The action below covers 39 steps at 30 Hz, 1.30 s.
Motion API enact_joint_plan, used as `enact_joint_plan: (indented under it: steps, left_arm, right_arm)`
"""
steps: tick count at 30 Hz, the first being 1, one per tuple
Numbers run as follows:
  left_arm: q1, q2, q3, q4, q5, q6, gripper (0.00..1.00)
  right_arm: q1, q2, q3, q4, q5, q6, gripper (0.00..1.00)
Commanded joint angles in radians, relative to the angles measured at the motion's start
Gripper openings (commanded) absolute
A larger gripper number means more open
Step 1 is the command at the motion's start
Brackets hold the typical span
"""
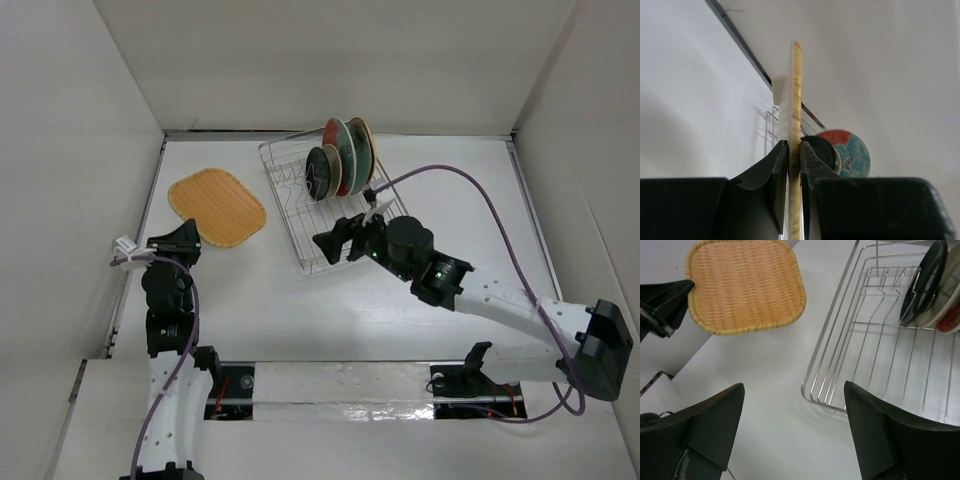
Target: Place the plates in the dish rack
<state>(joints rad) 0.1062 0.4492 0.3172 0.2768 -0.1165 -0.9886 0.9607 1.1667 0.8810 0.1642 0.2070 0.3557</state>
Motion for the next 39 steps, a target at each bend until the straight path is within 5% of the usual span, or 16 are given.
enact_joint_plan:
  steps: [1,10,14,21,24,25,26,29,33,37,39]
  left_arm:
    - [-0.042,-0.061,0.072,0.015,0.093,0.051,0.0]
    - [-0.132,-0.098,0.118,0.055,0.25,0.03,0.0]
    - [-0.161,-0.098,0.17,0.055,0.287,0.028,0.0]
    - [-0.171,-0.075,0.168,0.15,0.351,-0.03,0.0]
    - [-0.171,-0.061,0.157,0.177,0.357,-0.038,0.0]
    - [-0.171,-0.058,0.154,0.191,0.359,-0.042,0.0]
    - [-0.171,-0.055,0.146,0.199,0.365,-0.045,0.0]
    - [-0.171,-0.06,0.135,0.209,0.365,-0.058,0.0]
    - [-0.171,-0.063,0.135,0.187,0.345,-0.039,0.0]
    - [-0.171,-0.063,0.157,0.09,0.305,0.03,0.01]
    - [-0.171,-0.063,0.198,0.033,0.259,0.131,0.3]
  right_arm:
    - [-0.042,0.106,0.113,0.098,-0.101,0.022,0.88]
    - [-0.226,0.427,0.305,0.23,-0.469,0.18,0.97]
    - [-0.257,0.525,0.36,0.212,-0.498,0.204,0.99]
    - [-0.267,0.614,0.281,0.42,-0.667,0.34,0.98]
    - [-0.267,0.634,0.221,0.63,-0.779,0.443,0.85]
    - [-0.267,0.64,0.208,0.691,-0.828,0.468,0.75]
    - [-0.278,0.659,0.201,0.786,-0.848,0.497,0.52]
    - [-0.287,0.694,0.164,0.99,-0.897,0.636,0.36]
    - [-0.307,0.699,0.13,1.136,-0.92,0.71,0.0]
    - [-0.33,0.607,0.107,1.089,-0.891,0.666,0.0]
    - [-0.343,0.539,0.096,0.956,-0.85,0.567,0.0]
